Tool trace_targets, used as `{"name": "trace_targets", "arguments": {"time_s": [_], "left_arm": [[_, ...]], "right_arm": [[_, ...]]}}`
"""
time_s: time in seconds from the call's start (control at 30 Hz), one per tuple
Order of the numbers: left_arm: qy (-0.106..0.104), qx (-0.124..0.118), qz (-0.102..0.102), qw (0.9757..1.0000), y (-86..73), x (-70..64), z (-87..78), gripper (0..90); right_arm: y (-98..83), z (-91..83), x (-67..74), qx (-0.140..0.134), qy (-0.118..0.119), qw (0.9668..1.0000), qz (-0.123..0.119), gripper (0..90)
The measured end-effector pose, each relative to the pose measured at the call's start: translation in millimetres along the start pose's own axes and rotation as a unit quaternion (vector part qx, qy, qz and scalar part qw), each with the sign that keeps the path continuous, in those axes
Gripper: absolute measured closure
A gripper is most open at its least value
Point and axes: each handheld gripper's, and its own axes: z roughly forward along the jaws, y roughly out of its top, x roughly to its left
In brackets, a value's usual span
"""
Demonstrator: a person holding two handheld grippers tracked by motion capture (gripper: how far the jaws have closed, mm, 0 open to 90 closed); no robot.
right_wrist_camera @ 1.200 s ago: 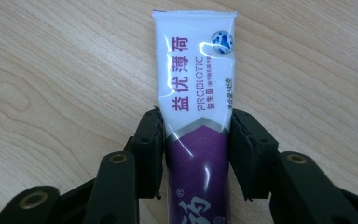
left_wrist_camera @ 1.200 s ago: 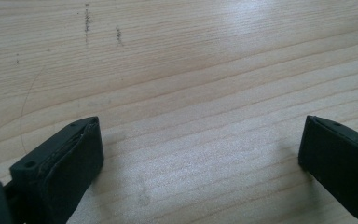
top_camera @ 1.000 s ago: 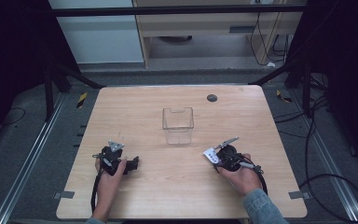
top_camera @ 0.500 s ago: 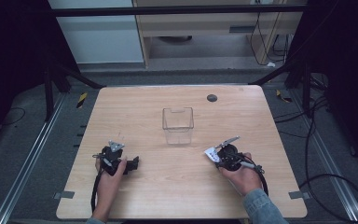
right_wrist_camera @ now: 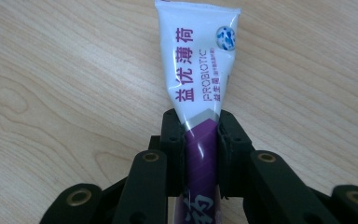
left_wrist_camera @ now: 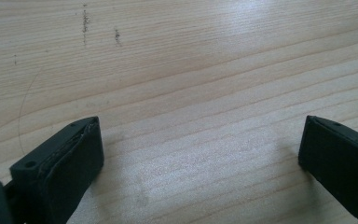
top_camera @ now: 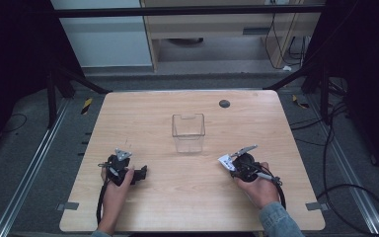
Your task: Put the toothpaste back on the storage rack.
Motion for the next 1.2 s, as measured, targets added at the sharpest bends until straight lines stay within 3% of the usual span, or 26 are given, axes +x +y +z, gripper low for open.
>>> {"name": "trace_targets", "arguments": {"time_s": [0.4,0.6,0.63,1.2], "left_arm": [[0.001,0.000,0.000,1.0000,-0.1,-0.2,-0.1,0.0],[0.000,-0.001,-0.001,1.0000,-0.1,-0.3,0.0,0.0],[0.000,-0.001,-0.001,1.0000,-0.1,-0.3,0.0,0.0],[-0.001,-0.001,-0.001,1.0000,0.0,-0.3,0.1,0.0]], "right_arm": [[17.2,-31.9,-14.0,-0.050,-0.008,0.9987,0.008,75.8],[33.2,-48.4,-19.3,-0.080,-0.016,0.9966,0.005,75.8],[38.6,-54.1,-21.2,-0.098,-0.013,0.9951,0.008,75.8],[64.8,-64.3,-23.8,-0.145,-0.014,0.9892,0.015,75.8]]}}
